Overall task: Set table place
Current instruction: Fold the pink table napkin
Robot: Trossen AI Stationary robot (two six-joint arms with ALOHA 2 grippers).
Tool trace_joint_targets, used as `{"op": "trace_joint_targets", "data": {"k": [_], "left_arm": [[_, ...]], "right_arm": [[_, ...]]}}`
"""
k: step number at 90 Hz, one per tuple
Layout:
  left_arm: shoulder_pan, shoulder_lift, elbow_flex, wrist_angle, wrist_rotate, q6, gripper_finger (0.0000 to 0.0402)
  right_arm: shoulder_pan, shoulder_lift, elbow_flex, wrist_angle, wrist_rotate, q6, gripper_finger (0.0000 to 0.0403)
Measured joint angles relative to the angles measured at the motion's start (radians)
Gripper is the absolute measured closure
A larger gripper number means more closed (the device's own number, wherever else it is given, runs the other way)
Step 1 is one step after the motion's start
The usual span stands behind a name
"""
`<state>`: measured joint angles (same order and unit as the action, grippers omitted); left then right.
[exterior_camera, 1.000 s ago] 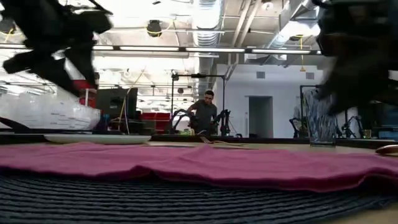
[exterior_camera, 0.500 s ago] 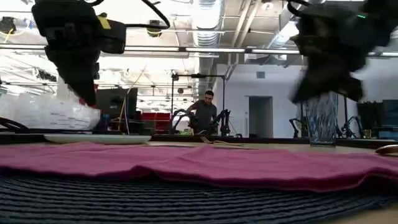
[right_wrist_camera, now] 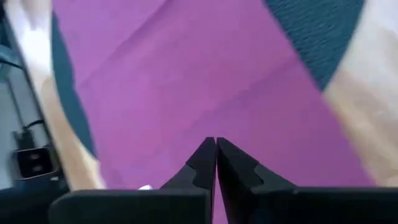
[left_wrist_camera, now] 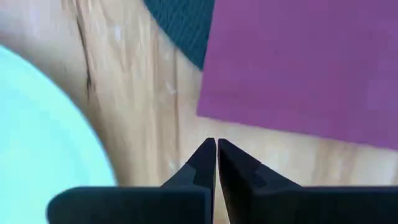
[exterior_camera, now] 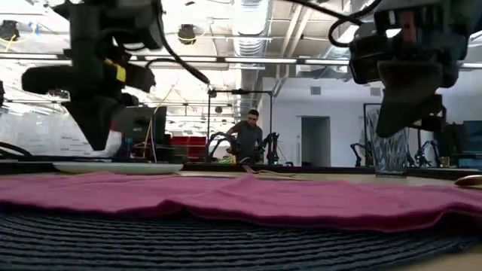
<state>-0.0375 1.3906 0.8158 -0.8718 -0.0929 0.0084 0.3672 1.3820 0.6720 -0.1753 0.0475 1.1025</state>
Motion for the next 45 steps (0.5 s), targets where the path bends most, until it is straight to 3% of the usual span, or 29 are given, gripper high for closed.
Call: {"op": "trace_joint_targets", "data": {"k": [28,45], "left_arm": [[0.025,0.113,0.0,0.173,0.2,0.056,0.0402],[-0.007,0.176,0.0,0.179,0.239,0.042,0.0402]], "right_arm": [[0.037,0.032,0.001,0.008,-0.048,0.054,0.0403],[0.053,0.107,0.001,-0.016,-0.106,0.076,0.0403]]}}
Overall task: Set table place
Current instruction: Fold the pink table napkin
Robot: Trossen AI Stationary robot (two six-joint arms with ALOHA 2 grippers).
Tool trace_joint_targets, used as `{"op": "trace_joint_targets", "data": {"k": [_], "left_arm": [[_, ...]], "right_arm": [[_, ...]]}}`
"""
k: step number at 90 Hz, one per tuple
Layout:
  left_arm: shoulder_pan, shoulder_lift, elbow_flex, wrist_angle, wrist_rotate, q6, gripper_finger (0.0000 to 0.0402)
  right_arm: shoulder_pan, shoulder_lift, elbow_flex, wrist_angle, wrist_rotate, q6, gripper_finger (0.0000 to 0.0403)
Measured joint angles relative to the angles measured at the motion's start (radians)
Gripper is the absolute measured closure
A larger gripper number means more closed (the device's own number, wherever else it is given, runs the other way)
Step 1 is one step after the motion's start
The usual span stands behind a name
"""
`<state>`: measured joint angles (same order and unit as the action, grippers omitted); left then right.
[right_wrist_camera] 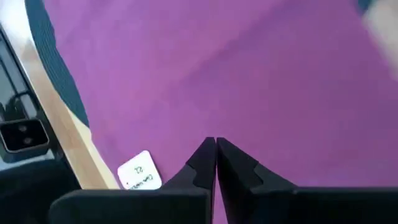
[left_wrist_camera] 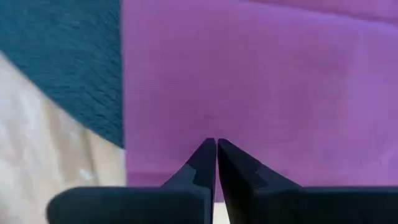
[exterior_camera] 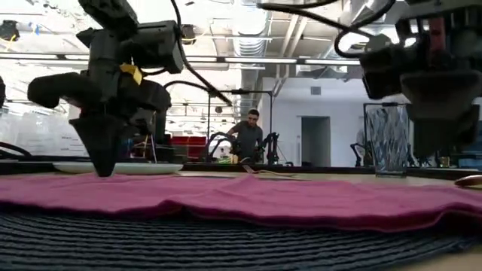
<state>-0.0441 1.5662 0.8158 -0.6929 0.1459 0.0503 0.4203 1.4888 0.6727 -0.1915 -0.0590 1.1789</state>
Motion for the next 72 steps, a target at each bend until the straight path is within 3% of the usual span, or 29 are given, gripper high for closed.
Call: {"op": "trace_joint_targets", "data": {"k": [15,29,53,72], "left_arm": [[-0.034,0.021,0.002,0.008,0.03,-0.104,0.0402],[-0.085,0.022,0.002,0.037,0.035,-0.3,0.0402],[-0.262,0.027,-0.001,0.267,0.061,-0.785,0.0401],[-0.412,0.111,-0.001,0.468,0.045,-1.131,0.0402]], "right_arm": [[0.003,0.079,0.004,-0.087,-0.047,-0.012,0.0402],[-0.04,0.092,0.006,-0.176,-0.066,-0.11,0.0402],[-0.235,0.081,0.0,-0.189,-0.117,-0.381,0.0403],[-0.415,0.088,-0.002,-0.109,-0.188,-0.576,0.0403]]}}
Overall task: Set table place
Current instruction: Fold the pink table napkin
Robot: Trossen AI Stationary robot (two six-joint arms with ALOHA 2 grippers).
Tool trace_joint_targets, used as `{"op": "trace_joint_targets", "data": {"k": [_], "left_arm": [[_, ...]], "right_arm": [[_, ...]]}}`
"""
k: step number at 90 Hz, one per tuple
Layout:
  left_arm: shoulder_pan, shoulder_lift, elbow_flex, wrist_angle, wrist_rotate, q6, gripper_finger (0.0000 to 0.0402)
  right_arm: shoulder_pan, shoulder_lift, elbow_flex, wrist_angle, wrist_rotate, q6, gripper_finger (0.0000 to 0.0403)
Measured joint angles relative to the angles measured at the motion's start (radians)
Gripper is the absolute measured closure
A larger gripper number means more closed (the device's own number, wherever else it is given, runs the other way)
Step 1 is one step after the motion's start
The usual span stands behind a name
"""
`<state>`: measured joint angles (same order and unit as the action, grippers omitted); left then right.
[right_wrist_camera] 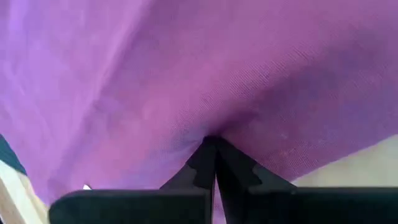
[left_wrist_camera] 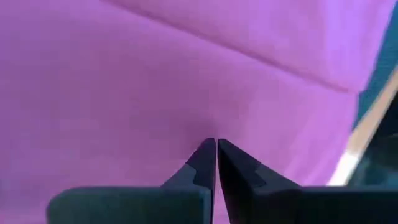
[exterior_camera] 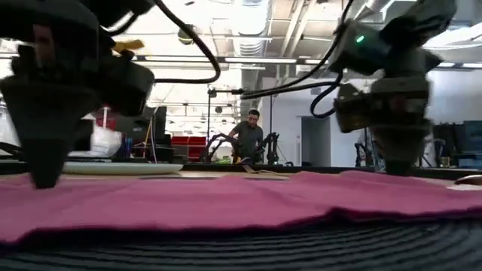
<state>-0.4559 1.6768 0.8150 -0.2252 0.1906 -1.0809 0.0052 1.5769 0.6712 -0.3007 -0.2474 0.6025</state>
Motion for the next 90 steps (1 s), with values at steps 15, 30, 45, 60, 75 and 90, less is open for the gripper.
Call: {"op": "trace_joint_targets", "data": {"k": [15,30,45,60,75,90], "left_arm": [[-0.055,0.082,0.045,0.256,-0.117,-0.054,0.0401],[0.033,0.09,0.155,0.242,-0.276,0.192,0.0401],[0.188,0.09,0.224,0.195,-0.302,0.501,0.0401],[0.341,0.09,0.237,0.072,-0.116,0.77,0.0401],[0.431,0.08,0.237,-0.192,0.15,0.859,0.0401],[0.385,0.041,0.237,-0.349,0.28,0.95,0.0401]], "right_arm": [[-0.099,-0.058,-0.007,0.073,-0.004,-0.025,0.0403],[-0.085,-0.248,-0.001,0.189,-0.007,-0.038,0.0403],[-0.018,-0.382,-0.001,0.153,-0.008,0.061,0.0403],[0.132,-0.358,-0.001,0.023,0.088,0.201,0.0403],[0.218,-0.189,-0.001,0.009,0.146,0.287,0.0403],[0.191,-0.037,-0.001,0.023,0.147,0.32,0.0403]]}}
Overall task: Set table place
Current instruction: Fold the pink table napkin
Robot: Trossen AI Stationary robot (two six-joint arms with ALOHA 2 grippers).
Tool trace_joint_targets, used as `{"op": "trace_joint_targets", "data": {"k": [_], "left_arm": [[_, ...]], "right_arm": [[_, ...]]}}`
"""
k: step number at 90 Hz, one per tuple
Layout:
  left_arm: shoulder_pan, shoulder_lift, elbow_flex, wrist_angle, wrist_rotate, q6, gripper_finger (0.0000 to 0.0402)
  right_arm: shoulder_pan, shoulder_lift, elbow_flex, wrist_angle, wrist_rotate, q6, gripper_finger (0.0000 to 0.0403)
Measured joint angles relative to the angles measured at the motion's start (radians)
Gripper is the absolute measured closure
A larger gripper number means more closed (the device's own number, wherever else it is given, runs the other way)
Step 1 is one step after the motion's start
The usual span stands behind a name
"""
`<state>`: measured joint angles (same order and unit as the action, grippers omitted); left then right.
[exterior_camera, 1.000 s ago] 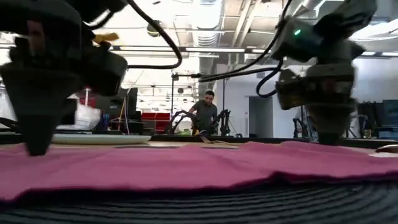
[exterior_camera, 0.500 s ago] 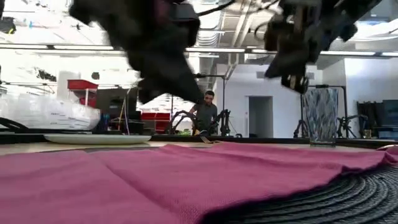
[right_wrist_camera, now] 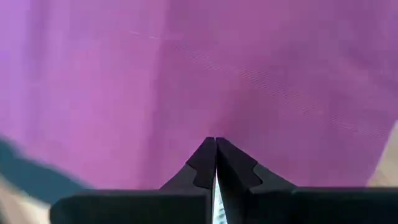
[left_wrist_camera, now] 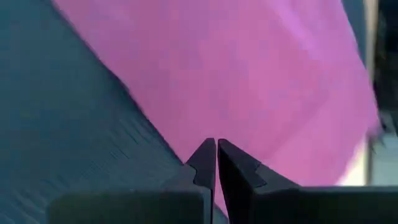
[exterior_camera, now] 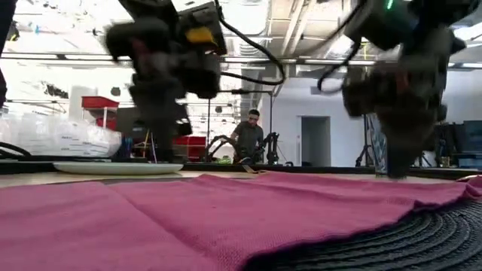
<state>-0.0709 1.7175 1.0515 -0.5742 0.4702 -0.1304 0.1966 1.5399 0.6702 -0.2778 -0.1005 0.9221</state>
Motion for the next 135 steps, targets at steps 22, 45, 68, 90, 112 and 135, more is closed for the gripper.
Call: {"op": "trace_joint_targets", "data": {"k": [22,45,68,90,112,135], "left_arm": [[-0.166,0.057,-0.041,0.138,-0.015,-0.121,0.0401],[-0.271,0.149,-0.071,0.365,-0.06,-0.39,0.0401],[-0.241,0.169,-0.076,0.59,-0.259,-0.505,0.0401],[-0.149,0.169,-0.076,0.685,-0.3,-0.542,0.0401],[-0.105,0.13,-0.034,0.742,-0.292,-0.494,0.0401],[-0.036,0.115,0.016,0.431,-0.304,-0.164,0.0401]], "right_arm": [[-0.117,0.101,0.006,0.114,-0.105,-0.069,0.0403],[-0.255,0.115,0.004,0.169,-0.184,-0.169,0.0403],[-0.392,0.122,0.018,0.245,-0.255,-0.251,0.0403],[-0.428,0.121,0.123,0.309,-0.361,-0.319,0.0403],[-0.325,0.063,0.165,0.074,-0.258,-0.322,0.0403],[-0.104,0.051,0.129,0.046,-0.061,-0.217,0.0403]]}}
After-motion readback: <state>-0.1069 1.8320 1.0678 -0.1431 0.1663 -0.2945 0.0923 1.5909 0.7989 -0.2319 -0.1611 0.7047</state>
